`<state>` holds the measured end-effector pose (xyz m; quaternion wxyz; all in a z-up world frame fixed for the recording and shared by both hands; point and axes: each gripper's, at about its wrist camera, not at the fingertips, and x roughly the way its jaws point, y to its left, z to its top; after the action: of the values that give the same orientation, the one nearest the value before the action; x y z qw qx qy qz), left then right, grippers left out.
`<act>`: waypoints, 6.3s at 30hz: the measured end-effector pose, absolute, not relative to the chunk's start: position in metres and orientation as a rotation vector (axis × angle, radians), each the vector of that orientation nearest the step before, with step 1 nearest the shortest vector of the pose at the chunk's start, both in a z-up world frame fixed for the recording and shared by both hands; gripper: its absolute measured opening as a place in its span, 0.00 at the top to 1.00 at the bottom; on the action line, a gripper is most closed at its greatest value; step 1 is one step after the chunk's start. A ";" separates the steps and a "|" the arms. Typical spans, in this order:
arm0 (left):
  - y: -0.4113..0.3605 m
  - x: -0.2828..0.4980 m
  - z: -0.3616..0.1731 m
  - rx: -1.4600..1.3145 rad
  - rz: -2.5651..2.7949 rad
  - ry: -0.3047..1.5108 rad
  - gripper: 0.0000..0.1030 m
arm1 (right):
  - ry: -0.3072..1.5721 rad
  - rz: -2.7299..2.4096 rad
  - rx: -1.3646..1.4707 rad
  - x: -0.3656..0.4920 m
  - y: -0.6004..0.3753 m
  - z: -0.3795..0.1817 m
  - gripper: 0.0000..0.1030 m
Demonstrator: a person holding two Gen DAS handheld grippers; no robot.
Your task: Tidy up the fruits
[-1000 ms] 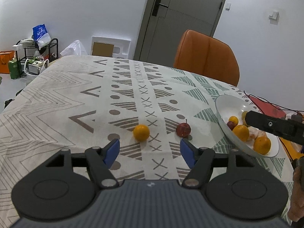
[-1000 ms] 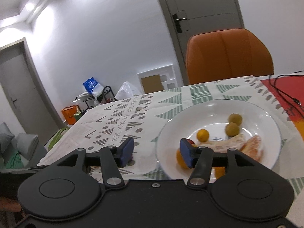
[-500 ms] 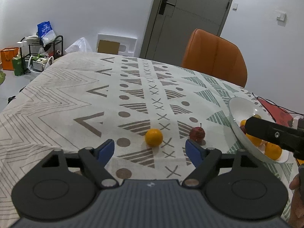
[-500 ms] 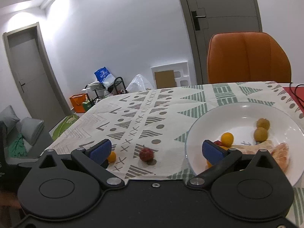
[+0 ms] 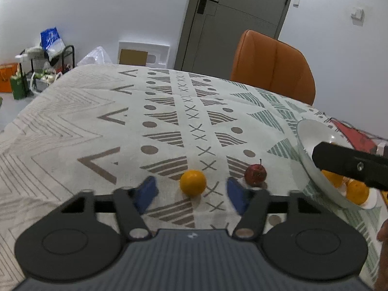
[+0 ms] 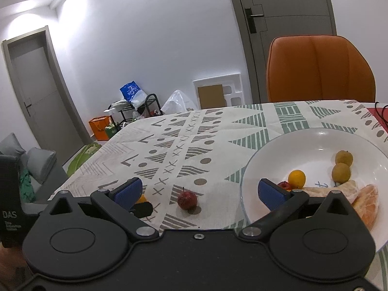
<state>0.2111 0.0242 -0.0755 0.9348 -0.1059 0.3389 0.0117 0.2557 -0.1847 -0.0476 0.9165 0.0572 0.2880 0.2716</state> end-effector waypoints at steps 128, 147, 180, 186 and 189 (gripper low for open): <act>-0.148 0.260 -0.029 -0.052 -0.261 0.609 0.79 | 0.519 0.322 0.203 0.263 -0.333 -0.055 0.70; -0.142 0.251 -0.019 -0.054 -0.204 0.610 0.46 | 0.519 0.303 0.253 0.249 -0.353 -0.061 0.69; -0.062 0.158 -0.002 -0.102 -0.022 0.594 0.00 | 0.542 0.348 0.210 0.199 -0.305 -0.039 0.00; -0.055 0.136 -0.001 -0.096 -0.014 0.588 0.00 | 0.546 0.353 0.196 0.186 -0.299 -0.033 0.00; -0.051 0.124 0.000 -0.091 -0.011 0.590 0.00 | 0.545 0.363 0.180 0.177 -0.295 -0.029 0.00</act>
<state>0.1244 -0.0514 -0.0002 0.9558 -0.0447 0.2904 -0.0056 0.1769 -0.2953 -0.0295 0.9429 0.0884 0.2673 0.1779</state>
